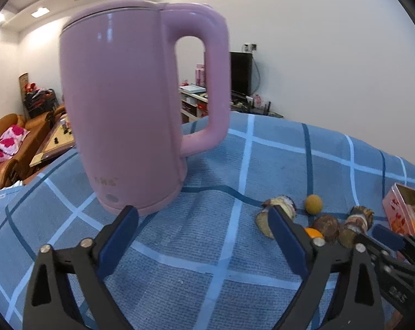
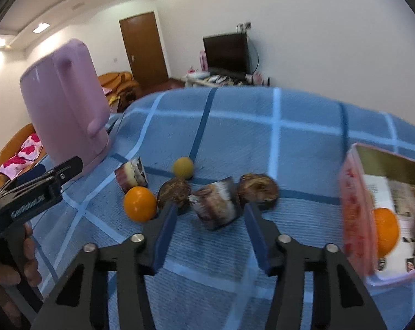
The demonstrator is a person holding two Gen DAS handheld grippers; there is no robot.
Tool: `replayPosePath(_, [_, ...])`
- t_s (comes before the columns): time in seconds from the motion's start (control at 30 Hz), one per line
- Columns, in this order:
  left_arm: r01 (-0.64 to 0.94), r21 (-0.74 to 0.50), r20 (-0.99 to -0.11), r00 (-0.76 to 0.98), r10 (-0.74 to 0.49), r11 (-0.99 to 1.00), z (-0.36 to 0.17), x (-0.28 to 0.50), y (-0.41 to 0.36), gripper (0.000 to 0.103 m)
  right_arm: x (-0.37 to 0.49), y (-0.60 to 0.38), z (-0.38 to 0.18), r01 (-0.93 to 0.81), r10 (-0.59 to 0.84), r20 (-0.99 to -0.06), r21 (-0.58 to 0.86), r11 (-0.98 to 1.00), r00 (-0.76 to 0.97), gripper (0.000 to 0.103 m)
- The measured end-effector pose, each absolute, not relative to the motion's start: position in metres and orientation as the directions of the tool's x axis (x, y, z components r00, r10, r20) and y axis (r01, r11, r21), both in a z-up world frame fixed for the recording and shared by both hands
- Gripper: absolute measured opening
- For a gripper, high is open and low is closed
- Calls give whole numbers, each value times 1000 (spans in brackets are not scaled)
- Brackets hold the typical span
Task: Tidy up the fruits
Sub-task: 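Grasp the round pale-yellow cut fruit with the right gripper while the left approaches a mandarin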
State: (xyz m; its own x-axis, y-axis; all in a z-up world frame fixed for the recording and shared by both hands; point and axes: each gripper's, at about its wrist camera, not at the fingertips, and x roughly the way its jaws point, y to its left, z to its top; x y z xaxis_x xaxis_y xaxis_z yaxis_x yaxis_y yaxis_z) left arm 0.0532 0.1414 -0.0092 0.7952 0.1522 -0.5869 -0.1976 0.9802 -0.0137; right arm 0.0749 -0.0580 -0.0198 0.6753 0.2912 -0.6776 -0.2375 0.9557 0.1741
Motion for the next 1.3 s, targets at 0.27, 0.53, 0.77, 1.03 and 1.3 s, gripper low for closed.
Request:
replayPosePath(0.27, [-115, -4, -611, 787, 88, 993, -11, 56, 129, 88, 99, -53, -33, -224, 316, -722, 223, 949, 616, 51])
replayPosePath(0.53, [-93, -28, -647, 761, 53, 995, -18, 61, 129, 88, 105, -48, -39, -240, 346, -739, 251, 938, 578, 46])
replayPosePath(0.77, [-50, -90, -639, 769, -20, 995, -17, 60, 130, 88, 82, -53, -29, -269, 377, -684, 265, 926, 624, 44])
replayPosePath(1.03, [111, -156, -665, 723, -187, 981, -24, 64, 106, 83, 42, -57, -23, -319, 372, -679, 209, 925, 633, 44])
replayPosePath(1.3, [185, -48, -735, 658, -160, 982, -39, 87, 67, 57, 32, -69, -23, -319, 380, -682, 221, 921, 625, 44])
